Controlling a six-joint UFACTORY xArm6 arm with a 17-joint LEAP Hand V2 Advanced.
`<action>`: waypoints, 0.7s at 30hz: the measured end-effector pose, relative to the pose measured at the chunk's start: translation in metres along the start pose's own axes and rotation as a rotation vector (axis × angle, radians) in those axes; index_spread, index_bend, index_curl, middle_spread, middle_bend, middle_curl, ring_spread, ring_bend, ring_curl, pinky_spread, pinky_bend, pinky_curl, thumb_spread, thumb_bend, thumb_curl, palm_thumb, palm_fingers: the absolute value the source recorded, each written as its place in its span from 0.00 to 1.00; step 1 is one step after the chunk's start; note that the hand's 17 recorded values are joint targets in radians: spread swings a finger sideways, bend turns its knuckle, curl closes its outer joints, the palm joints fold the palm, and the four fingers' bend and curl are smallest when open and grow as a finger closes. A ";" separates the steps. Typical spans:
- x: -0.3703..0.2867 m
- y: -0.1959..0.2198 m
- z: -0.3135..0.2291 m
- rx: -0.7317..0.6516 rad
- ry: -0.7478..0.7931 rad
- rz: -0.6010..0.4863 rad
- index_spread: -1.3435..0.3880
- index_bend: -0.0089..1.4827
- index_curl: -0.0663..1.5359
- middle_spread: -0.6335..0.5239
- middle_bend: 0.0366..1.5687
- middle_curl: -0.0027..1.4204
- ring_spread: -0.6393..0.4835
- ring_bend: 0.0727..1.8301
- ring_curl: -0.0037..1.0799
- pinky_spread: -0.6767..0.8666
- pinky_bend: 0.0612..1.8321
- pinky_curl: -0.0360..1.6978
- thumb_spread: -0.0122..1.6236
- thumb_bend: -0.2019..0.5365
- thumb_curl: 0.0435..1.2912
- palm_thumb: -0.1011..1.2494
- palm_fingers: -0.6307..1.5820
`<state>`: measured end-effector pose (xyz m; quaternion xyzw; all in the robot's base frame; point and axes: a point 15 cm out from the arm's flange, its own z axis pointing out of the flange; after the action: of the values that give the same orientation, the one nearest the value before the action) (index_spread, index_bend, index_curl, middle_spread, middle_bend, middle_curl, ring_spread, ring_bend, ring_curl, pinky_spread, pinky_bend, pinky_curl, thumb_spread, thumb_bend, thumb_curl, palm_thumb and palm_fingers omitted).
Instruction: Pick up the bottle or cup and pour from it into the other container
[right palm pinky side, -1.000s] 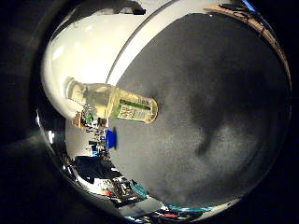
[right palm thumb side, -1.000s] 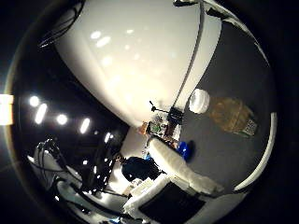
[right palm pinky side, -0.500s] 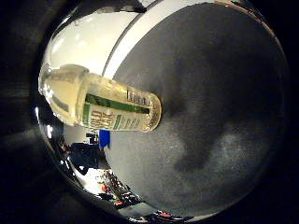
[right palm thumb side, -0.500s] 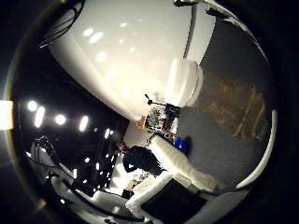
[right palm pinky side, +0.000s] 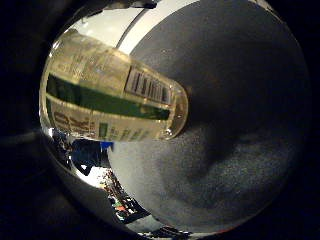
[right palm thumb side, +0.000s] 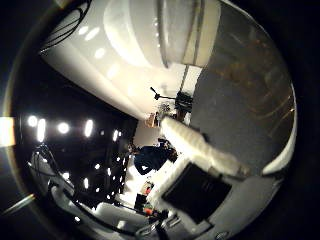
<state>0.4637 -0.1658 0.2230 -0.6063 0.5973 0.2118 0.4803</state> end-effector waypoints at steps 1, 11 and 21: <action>-0.003 -0.001 0.001 -0.004 0.002 -0.006 0.64 0.16 0.28 0.47 0.40 0.34 0.51 0.50 0.27 0.51 0.44 0.02 0.66 0.26 0.26 0.55 0.73; -0.030 -0.003 0.017 -0.045 -0.004 -0.052 0.64 0.57 0.48 0.46 0.70 0.46 0.43 0.65 0.45 0.24 0.71 0.17 0.57 0.27 0.38 0.82 0.88; -0.079 -0.011 0.029 -0.108 0.036 -0.152 0.66 0.77 0.56 0.45 0.86 0.53 0.39 0.74 0.59 0.31 0.84 0.29 0.48 0.26 0.52 0.96 0.79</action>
<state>0.4679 -0.1024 0.2794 -0.6785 0.5457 0.1956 0.4511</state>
